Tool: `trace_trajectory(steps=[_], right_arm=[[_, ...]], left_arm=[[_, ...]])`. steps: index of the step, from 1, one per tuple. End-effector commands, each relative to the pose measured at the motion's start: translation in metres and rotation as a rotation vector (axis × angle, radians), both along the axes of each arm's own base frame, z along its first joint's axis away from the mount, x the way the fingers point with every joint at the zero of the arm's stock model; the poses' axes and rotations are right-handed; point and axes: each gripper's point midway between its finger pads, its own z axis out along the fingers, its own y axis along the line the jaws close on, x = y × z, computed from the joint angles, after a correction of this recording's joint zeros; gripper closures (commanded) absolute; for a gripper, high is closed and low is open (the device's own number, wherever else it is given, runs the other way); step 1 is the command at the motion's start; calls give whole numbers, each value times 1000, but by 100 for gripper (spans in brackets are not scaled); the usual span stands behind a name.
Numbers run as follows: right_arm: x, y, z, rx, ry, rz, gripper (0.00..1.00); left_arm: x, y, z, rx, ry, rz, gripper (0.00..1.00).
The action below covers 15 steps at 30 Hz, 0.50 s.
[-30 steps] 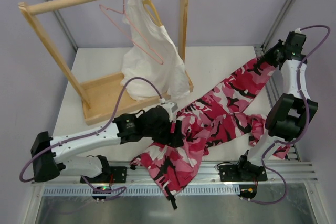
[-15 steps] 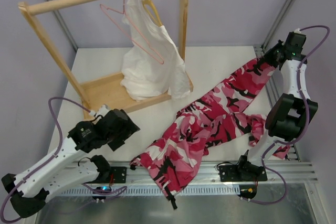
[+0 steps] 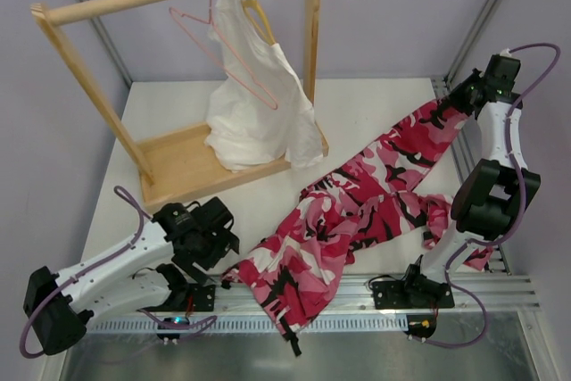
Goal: Place the trousers on the hanger
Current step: Fold the trousers
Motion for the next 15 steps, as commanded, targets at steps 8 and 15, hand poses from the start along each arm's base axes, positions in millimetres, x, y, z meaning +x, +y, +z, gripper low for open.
trace_trajectory(steps=[8,15], right_arm=[[-1,-4,3,-25,-14,3,96],[-1,-4,7,-29,-22,4,96]], left_arm=[[-15,-11,-19,-131,72,176,19],[7,-28,-19,-202,-10,188,36]])
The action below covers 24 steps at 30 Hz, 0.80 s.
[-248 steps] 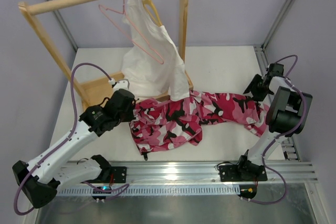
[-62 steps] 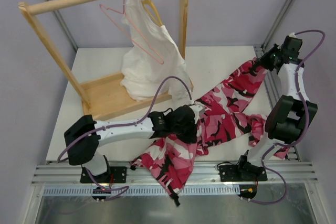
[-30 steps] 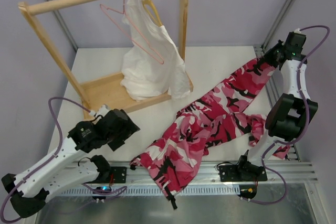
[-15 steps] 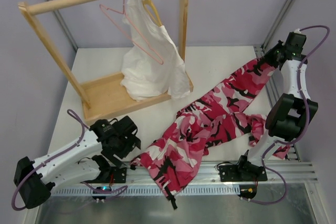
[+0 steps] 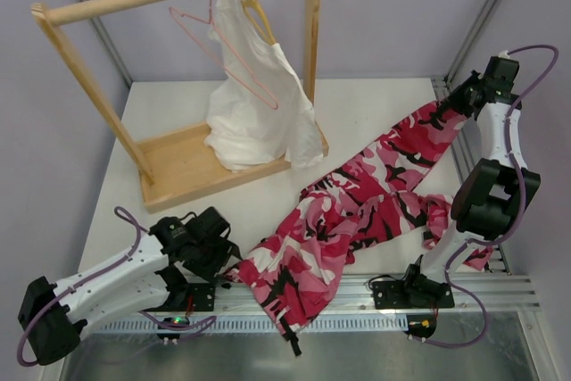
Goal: Place the trousers on the hanger
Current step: Fold the trousers
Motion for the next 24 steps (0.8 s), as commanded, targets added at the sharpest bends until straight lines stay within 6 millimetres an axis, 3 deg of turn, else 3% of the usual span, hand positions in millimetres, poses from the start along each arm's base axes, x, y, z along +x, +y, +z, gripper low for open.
trace_trajectory(steps=[1,3,4,5,7,8,10,11,12,16,18,20,24], right_arm=[[1,-4,13,-29,-34,1,96],[2,-5,15,-33,-38,0,96],[2,-4,15,-31,-37,0,96],[3,-4,18,-30,-45,2,96],[5,-1,21,-10,-52,14,96],[9,-1,32,-12,-74,18,96],[11,1,41,0,-79,20,96],[13,-3,56,-16,-104,11,96],[10,-4,60,-22,-92,-4,96],[4,-29,86,-52,-112,-111,96],[1,-39,100,-56,-145,-137,96],[-2,-42,104,-58,-161,-144,96],[4,-38,117,-38,-251,-135,96]], left_arm=[[8,-10,2,-36,-4,50,42],[13,-5,3,-5,-32,46,72],[14,0,5,24,-43,45,95],[32,4,17,58,-134,54,100],[46,18,36,135,-233,25,100],[73,20,68,160,-370,43,100],[98,30,98,269,-530,-59,100],[110,33,119,301,-599,-75,100],[129,42,152,385,-731,-124,100],[156,63,219,509,-985,-124,100],[161,77,234,580,-1047,-97,100],[157,96,236,641,-1043,-71,100],[158,110,214,730,-990,-134,99]])
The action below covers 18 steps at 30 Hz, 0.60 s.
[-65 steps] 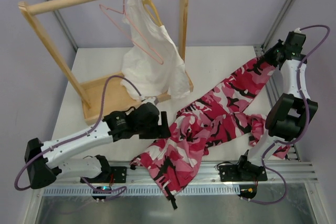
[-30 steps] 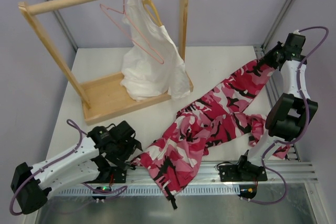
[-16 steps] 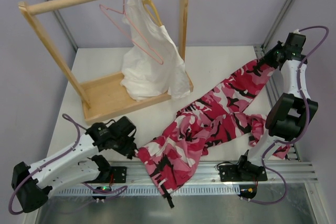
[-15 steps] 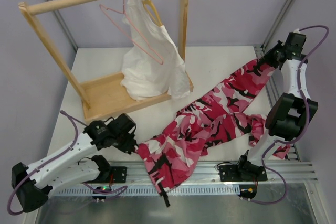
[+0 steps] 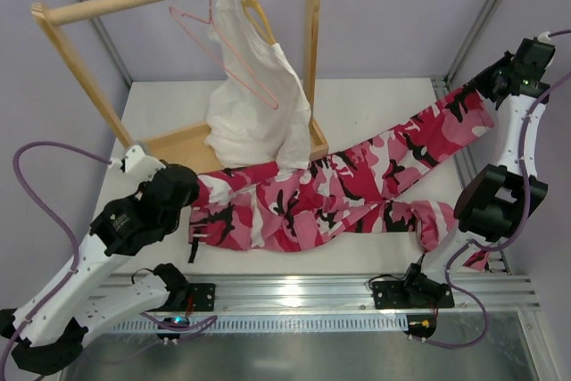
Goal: Place the trousers on the hanger
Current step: Fold the trousers
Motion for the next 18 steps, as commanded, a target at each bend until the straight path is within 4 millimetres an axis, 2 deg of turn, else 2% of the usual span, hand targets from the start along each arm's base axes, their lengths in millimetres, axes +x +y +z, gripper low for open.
trace_trajectory(steps=[1,2,4,8,10,11,12,14,15,18], right_arm=[[3,4,44,-11,-154,-5,97],[5,5,46,-6,-170,2,96],[4,0,61,-16,-214,-28,96],[-5,-15,94,-42,-303,-79,96],[-8,-21,111,-25,-367,-77,97],[-8,-22,111,-7,-383,-74,96],[-7,-23,123,-11,-440,-67,96],[-8,-24,132,8,-486,-58,96],[-7,-24,143,-3,-521,-46,96],[-6,-25,157,-8,-565,-46,96]], left_arm=[[12,26,-11,182,-34,59,100],[14,26,-19,207,-9,31,99],[19,25,-28,223,1,16,99],[16,53,-44,271,65,105,99],[15,58,-50,275,92,108,99],[13,64,-53,273,107,129,99],[12,65,-59,270,124,128,99],[11,73,-62,272,139,151,100],[9,77,-65,271,150,167,99],[9,83,-62,267,146,191,100]])
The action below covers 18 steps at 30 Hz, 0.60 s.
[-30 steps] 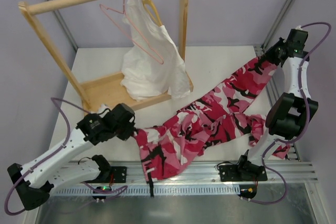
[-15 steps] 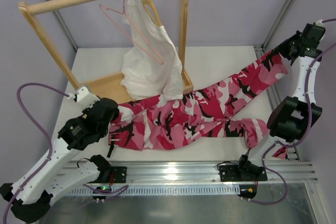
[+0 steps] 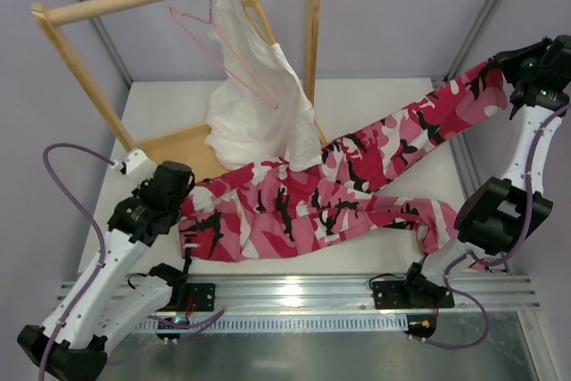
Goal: Place the trousers on the hanger
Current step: Fold the trousers
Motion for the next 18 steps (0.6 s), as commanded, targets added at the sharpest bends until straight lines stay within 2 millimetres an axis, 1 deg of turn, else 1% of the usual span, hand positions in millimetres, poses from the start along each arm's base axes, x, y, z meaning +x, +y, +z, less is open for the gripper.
trace_trajectory(steps=[1,2,4,5,6,8,9,10,11,13,17,18], right_arm=[[-3,2,81,-81,-240,3,96],[-3,0,84,-86,-247,-8,96],[-3,-5,83,-84,-246,-20,96],[-3,-7,88,-94,-272,-29,96],[-9,-8,97,-106,-296,-42,96],[-14,-12,100,-112,-306,-60,96],[-17,-19,101,-105,-299,-79,96],[-21,-21,109,-107,-305,-84,96],[-24,-22,111,-107,-310,-85,96],[-36,-26,119,-109,-322,-109,96],[-58,-26,132,-125,-357,-132,96],[-60,-26,134,-128,-363,-135,96]], left_arm=[[4,14,15,23,-56,45,99],[5,17,17,29,-57,52,99],[6,24,24,51,-66,77,99],[6,28,25,66,-60,86,99],[5,30,28,74,-65,95,99],[3,36,31,90,-71,111,99],[3,38,32,88,-77,115,99],[1,39,31,87,-73,121,100],[0,40,30,85,-69,120,99],[-2,41,29,81,-73,124,100],[-7,43,28,77,-75,130,99],[-8,44,28,77,-76,132,99]])
